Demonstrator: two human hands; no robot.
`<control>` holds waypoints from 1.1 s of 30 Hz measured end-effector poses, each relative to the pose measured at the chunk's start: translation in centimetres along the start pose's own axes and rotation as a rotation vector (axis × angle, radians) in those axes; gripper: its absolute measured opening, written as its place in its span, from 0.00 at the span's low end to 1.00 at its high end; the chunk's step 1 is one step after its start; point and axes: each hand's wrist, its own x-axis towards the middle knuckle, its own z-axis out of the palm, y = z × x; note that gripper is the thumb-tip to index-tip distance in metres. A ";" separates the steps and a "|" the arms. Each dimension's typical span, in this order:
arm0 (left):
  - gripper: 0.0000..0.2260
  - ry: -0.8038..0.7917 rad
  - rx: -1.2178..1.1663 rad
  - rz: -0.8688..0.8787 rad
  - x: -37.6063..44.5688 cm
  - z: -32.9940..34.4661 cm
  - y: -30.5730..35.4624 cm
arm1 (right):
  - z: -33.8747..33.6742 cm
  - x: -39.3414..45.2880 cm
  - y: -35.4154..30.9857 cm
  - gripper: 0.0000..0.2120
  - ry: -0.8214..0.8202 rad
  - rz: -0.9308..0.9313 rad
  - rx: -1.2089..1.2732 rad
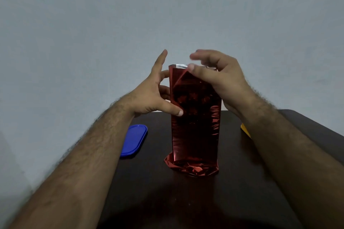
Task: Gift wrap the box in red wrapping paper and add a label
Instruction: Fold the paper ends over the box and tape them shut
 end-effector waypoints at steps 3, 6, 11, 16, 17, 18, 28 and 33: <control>0.68 0.022 -0.063 -0.014 0.1 -0.4 -0.6 | -1.6 0.7 -0.2 0.12 0.201 0.005 0.084; 0.61 0.056 -0.158 -0.027 0.4 -0.7 -1.3 | -4.1 1.8 0.0 0.05 0.252 0.128 -0.055; 0.35 0.152 -0.246 -0.015 0.8 -0.6 -1.6 | -6.3 1.4 -0.1 0.04 -0.166 0.305 -0.115; 0.19 0.083 -0.319 0.000 0.9 -0.5 -2.2 | -5.8 1.1 0.1 0.07 -0.278 0.392 -0.116; 0.17 0.083 -0.341 -0.006 0.8 -0.4 -2.2 | -5.7 1.0 0.2 0.06 -0.301 0.409 -0.132; 0.17 0.091 -0.370 -0.017 0.9 -0.3 -2.0 | -5.6 1.0 0.3 0.05 -0.309 0.426 -0.128; 0.10 0.203 -0.290 -0.078 1.3 0.4 -1.3 | -4.6 0.5 0.5 0.08 -0.369 0.420 -0.082; 0.14 0.203 -0.282 -0.057 1.2 0.3 -1.2 | -4.4 0.5 0.1 0.21 -0.386 0.382 -0.136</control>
